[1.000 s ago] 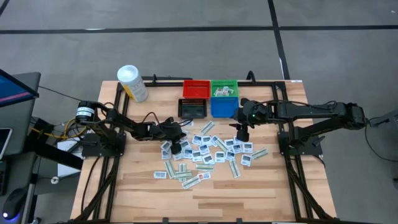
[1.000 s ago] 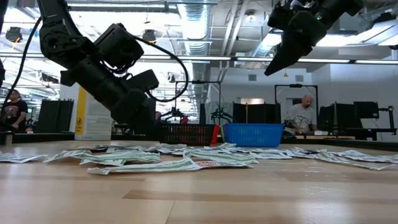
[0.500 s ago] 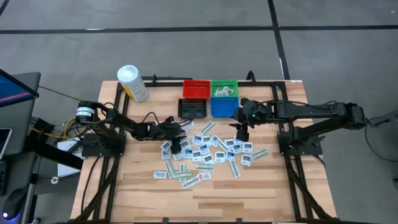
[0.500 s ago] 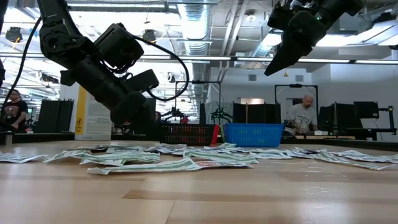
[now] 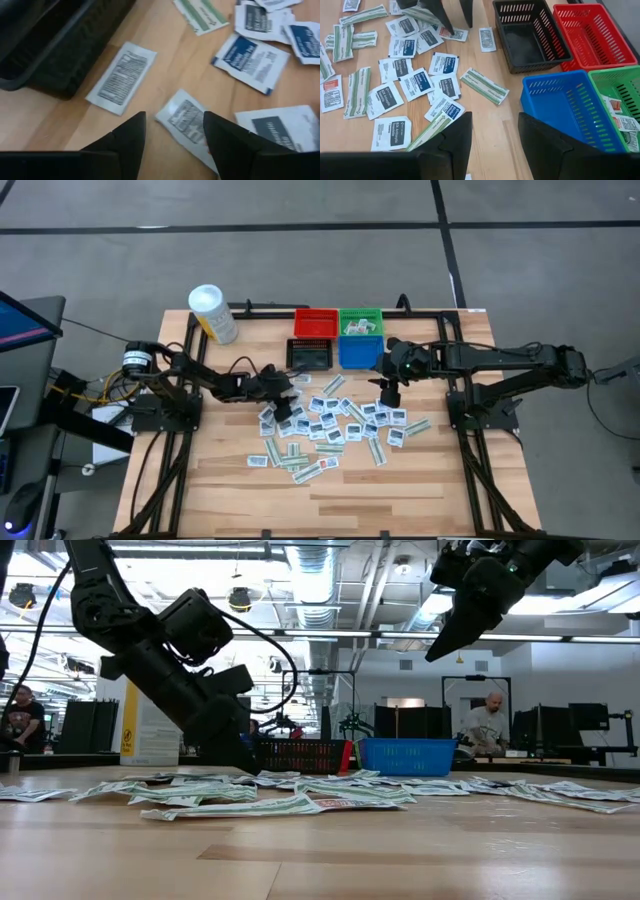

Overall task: Pick & Place First Aid Supplies
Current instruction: Put the ointment pack into the green basket

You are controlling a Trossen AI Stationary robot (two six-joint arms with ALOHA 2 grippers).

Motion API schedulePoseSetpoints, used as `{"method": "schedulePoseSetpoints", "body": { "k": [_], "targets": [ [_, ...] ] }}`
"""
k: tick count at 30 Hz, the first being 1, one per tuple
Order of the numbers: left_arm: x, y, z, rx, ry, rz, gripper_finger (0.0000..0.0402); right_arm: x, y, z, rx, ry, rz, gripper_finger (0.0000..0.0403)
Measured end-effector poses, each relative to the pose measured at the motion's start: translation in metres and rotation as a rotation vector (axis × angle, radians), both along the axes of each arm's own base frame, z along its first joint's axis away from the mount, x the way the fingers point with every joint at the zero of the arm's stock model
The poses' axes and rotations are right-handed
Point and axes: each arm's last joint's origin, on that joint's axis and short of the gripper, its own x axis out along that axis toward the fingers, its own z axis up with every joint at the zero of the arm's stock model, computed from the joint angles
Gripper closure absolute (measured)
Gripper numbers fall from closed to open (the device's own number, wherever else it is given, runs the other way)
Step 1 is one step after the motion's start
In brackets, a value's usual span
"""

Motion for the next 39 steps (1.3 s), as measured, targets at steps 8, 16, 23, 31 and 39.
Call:
{"method": "schedulePoseSetpoints", "body": {
  "k": [8,16,23,31,39],
  "targets": [
    [0.0000,0.0030,-0.0003,-0.070,-0.005,-0.061,0.0255,0.0000,0.0000,0.0000,0.019,-0.005,-0.017,0.0249],
    [0.0015,0.0035,-0.0077,-0.065,0.013,-0.057,0.0302,0.0000,0.0000,0.0000,0.019,-0.005,-0.017,0.0249],
    [0.0019,0.0037,-0.0095,-0.067,0.013,-0.053,0.0381,0.0000,0.0000,0.0000,0.019,-0.005,-0.017,0.0249],
    [0.0043,0.0036,-0.0076,-0.071,-0.031,-0.059,0.0396,0.0000,0.0000,0.0000,0.019,-0.005,-0.018,0.0249],
    [0.0065,0.0033,-0.0052,-0.072,-0.070,-0.068,0.0397,0.0000,0.0000,0.0000,0.019,-0.005,-0.018,0.0249]
  ]
}}
